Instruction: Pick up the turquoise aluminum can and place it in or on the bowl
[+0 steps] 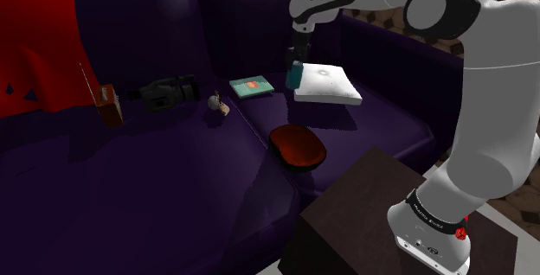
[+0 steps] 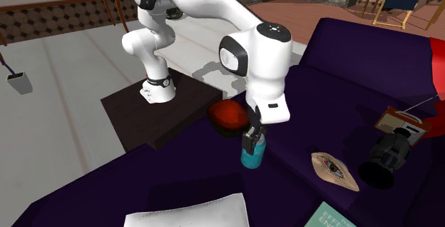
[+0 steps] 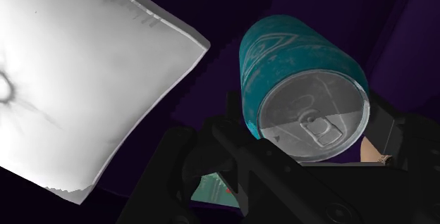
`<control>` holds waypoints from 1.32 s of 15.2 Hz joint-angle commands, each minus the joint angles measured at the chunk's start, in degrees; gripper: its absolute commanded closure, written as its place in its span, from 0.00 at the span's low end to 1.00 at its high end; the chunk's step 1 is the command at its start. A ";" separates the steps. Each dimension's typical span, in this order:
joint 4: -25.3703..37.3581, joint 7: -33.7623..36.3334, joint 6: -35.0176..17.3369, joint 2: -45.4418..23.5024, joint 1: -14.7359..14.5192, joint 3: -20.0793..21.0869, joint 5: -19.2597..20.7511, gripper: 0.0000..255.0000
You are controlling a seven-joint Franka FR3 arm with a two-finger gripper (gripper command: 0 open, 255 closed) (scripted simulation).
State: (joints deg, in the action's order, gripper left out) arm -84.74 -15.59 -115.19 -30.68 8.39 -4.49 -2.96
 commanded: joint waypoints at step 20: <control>-48.66 15.81 -10.14 38.74 -9.87 5.73 2.24 1.00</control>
State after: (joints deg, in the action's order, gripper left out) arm -131.48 -0.94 -125.31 6.16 -0.94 0.63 -0.63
